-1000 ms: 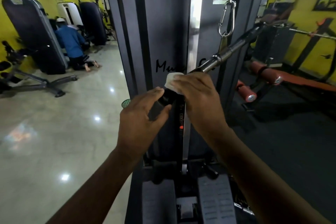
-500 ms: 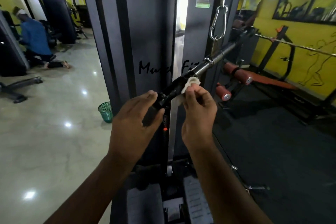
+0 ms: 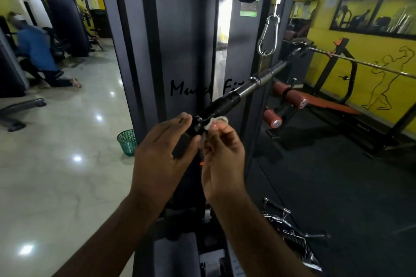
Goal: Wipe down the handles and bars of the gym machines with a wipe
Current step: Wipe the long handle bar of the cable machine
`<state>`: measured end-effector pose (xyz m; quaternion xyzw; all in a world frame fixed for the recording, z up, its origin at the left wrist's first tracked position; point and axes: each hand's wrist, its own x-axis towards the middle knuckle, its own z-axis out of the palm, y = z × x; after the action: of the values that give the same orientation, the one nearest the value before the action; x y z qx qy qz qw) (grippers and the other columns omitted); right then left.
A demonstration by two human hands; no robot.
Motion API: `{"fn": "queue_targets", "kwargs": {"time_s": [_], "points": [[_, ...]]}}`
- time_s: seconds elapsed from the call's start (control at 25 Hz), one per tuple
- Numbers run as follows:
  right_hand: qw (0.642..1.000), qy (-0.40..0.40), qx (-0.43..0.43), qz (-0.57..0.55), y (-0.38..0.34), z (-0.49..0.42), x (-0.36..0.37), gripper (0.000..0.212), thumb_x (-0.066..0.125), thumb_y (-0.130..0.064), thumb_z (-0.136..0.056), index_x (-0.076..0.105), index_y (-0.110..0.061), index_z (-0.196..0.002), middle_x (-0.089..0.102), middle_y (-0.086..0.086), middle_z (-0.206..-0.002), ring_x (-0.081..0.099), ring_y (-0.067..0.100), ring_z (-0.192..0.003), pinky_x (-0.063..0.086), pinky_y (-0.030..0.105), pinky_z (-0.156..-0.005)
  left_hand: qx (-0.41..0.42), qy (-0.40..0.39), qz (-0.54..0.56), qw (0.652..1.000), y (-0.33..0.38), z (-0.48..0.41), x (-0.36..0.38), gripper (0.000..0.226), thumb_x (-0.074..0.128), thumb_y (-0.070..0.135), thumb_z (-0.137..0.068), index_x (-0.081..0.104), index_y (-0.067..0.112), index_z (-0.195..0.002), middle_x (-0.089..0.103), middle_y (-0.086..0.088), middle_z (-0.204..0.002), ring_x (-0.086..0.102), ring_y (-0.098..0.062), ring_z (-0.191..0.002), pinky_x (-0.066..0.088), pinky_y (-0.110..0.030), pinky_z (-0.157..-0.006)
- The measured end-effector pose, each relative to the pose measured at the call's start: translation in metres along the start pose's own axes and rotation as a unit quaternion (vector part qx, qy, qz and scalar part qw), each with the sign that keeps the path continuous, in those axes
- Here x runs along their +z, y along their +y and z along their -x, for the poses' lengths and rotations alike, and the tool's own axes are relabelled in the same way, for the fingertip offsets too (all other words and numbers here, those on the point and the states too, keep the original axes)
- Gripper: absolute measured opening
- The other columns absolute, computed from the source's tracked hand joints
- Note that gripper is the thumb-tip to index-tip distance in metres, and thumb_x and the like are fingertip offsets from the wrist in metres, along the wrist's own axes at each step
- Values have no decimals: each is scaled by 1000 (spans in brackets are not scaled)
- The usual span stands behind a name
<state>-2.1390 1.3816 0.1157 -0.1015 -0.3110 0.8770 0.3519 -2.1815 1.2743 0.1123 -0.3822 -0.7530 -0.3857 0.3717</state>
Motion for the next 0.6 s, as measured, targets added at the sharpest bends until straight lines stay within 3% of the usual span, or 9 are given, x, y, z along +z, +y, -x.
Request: {"fn": "queue_targets", "kwargs": {"time_s": [0.12, 0.24, 0.32, 0.4, 0.48, 0.6], "points": [[993, 30, -87, 74, 6, 7, 2, 12, 58, -9, -96, 64, -4, -106, 68, 5, -89, 63, 14, -82, 53, 29, -78, -5, -15, 0, 1000, -1, 0, 1, 42, 72, 28, -87, 65, 7, -122, 68, -9, -120, 65, -20, -109, 55, -36, -91], [980, 3, -111, 164, 10, 10, 2, 9, 59, -10, -97, 67, -9, -100, 68, 5, -86, 61, 12, -75, 52, 26, -66, -3, -9, 6, 1000, -2, -1, 1, 45, 60, 36, -88, 65, 7, -122, 68, -8, -121, 64, -18, -109, 53, -31, -92], [977, 25, -131, 164, 10, 9, 0, 8, 62, -14, -95, 68, -13, -100, 70, 10, -94, 64, 19, -84, 56, 37, -76, 3, -9, 13, 1000, -2, -1, 1, 46, 59, 37, -88, 65, 8, -122, 68, -7, -121, 63, -16, -110, 50, -25, -94], [968, 8, -163, 192, 9, 15, -3, 8, 61, -14, -96, 68, -15, -101, 70, 10, -100, 65, 16, -90, 54, 33, -80, 4, -11, 3, 1000, 0, 1, 0, 46, 58, 38, -89, 65, 8, -123, 67, -7, -121, 63, -16, -110, 49, -25, -94], [912, -56, -246, 324, 7, 24, -7, 11, 62, -8, -94, 68, -15, -100, 67, 4, -104, 65, 8, -95, 51, 18, -81, -2, 0, 1, 1000, 0, -1, 0, 46, 58, 38, -88, 64, 8, -123, 68, -7, -120, 64, -17, -108, 47, -23, -94], [733, -96, -415, 530, -15, 9, -4, 14, 63, -6, -91, 71, -13, -100, 65, 0, -110, 58, 11, -103, 40, 6, -89, 8, 25, -4, 1000, -2, -2, 0, 44, 62, 35, -88, 66, 7, -121, 69, -9, -117, 63, -15, -106, 44, -19, -95]]}}
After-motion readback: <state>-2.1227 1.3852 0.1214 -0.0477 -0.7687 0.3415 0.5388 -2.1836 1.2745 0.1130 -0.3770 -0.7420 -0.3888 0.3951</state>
